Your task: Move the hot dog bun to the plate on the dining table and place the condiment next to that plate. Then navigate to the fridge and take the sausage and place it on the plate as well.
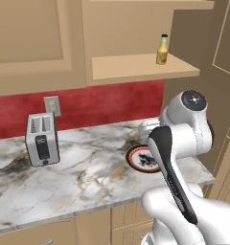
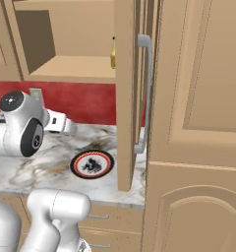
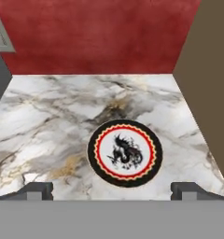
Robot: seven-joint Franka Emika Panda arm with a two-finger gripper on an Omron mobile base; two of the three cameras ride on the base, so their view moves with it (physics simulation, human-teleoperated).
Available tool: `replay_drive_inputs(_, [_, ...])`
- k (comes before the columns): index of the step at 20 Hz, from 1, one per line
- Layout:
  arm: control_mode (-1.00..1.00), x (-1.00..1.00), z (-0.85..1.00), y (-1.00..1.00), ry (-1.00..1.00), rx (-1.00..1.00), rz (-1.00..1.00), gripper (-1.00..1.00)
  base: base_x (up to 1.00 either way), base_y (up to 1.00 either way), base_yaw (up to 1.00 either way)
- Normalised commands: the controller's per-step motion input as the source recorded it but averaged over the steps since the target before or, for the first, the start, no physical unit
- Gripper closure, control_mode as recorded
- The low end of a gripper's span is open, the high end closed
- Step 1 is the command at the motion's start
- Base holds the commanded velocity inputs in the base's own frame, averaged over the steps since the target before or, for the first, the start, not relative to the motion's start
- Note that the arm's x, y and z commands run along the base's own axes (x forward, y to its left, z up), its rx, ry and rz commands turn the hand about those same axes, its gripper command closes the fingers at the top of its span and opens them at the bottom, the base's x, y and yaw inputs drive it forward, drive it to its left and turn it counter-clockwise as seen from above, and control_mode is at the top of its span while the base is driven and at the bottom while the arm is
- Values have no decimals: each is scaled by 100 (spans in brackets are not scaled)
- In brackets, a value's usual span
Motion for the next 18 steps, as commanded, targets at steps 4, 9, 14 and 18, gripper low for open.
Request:
replay_drive_inputs(4, [-100, 46, 94, -22, -24, 0, 0, -100, 0, 0, 0])
replay_drive_inputs(9, [-100, 34, 51, -25, -34, 0, 0, -100, 0, 0, 0])
replay_drive_inputs(14, [-100, 24, 63, -23, -48, 0, 0, -100, 0, 0, 0])
replay_drive_inputs(18, [-100, 27, 85, -28, -36, 0, 0, -100, 0, 0, 0])
